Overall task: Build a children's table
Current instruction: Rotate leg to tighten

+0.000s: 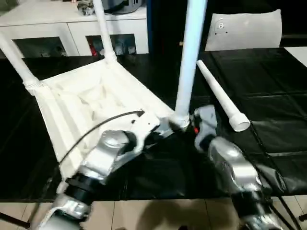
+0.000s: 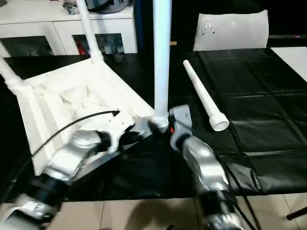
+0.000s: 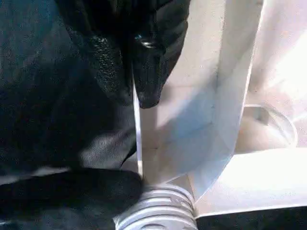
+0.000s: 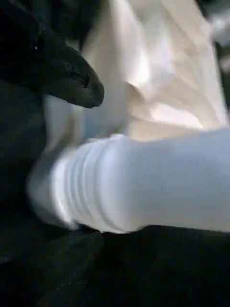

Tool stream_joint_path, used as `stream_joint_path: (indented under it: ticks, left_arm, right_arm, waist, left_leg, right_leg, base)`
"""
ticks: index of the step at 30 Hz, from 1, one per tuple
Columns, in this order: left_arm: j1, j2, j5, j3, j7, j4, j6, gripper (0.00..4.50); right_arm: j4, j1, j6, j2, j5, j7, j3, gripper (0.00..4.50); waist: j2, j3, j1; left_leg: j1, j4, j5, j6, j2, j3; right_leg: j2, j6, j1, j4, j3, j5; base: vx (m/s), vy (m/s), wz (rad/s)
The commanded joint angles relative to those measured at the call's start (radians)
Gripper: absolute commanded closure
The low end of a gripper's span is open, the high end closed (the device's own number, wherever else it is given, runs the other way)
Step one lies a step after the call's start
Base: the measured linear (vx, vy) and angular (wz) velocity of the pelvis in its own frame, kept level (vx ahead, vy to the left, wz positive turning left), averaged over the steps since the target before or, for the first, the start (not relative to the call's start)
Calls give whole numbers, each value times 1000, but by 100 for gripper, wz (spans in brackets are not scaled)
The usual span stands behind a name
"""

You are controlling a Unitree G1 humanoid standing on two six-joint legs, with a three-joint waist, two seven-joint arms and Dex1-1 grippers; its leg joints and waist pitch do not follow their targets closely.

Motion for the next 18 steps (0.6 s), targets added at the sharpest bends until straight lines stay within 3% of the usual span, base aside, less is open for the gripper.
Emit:
stream_joint_path:
  ticks: [1, 9, 12, 15, 16, 18]
  left_arm:
    - [-8, 48, 6, -18, -71, 7, -40, 450]
    - [-10, 137, -28, -72, -285, 28, -179, 450]
    - [-15, 171, -46, -112, -401, 28, -232, 450]
    - [-21, 190, -48, -135, -466, 33, -267, 450]
    - [-28, 198, -49, -146, -499, 36, -284, 450]
    - [-40, 206, -43, -155, -523, 47, -305, 450]
  right_arm:
    - [-43, 19, -33, -78, 19, 162, 44, 7]
    - [-51, -7, -49, -210, 66, 387, 59, 7]
    - [-17, -44, -80, -266, 69, 507, 96, 7]
    - [2, -67, -101, -285, 63, 561, 115, 7]
    - [13, -79, -115, -293, 53, 585, 127, 7]
    - [20, -90, -125, -304, 45, 621, 148, 7]
  waist:
    - [-10, -60, 12]
    - [-7, -66, 32]
    - [-7, -69, 53]
    - [-6, -67, 65]
    - [-11, -66, 77]
    - [-9, -68, 88]
  left_leg:
    - [2, -65, -167, 93, 59, -28]
    - [3, -63, -142, 106, 62, -29]
    - [5, -62, -119, 113, 66, -28]
    - [7, -62, -123, 117, 69, -26]
    - [11, -63, -128, 110, 72, -24]
    - [11, -64, -125, 102, 74, -24]
  right_leg:
    - [-83, -59, 65, -86, 72, -340]
    - [-84, -74, 65, -80, 75, -304]
    - [-85, -109, 64, -66, 76, -244]
    - [-84, -112, 61, -65, 78, -243]
    - [-86, -119, 57, -65, 80, -252]
    - [-87, -117, 58, -63, 82, -259]
  base:
    - [0, 0, 0]
    - [0, 0, 0]
    - [0, 0, 0]
    - [0, 0, 0]
    - [0, 0, 0]
    - [0, 0, 0]
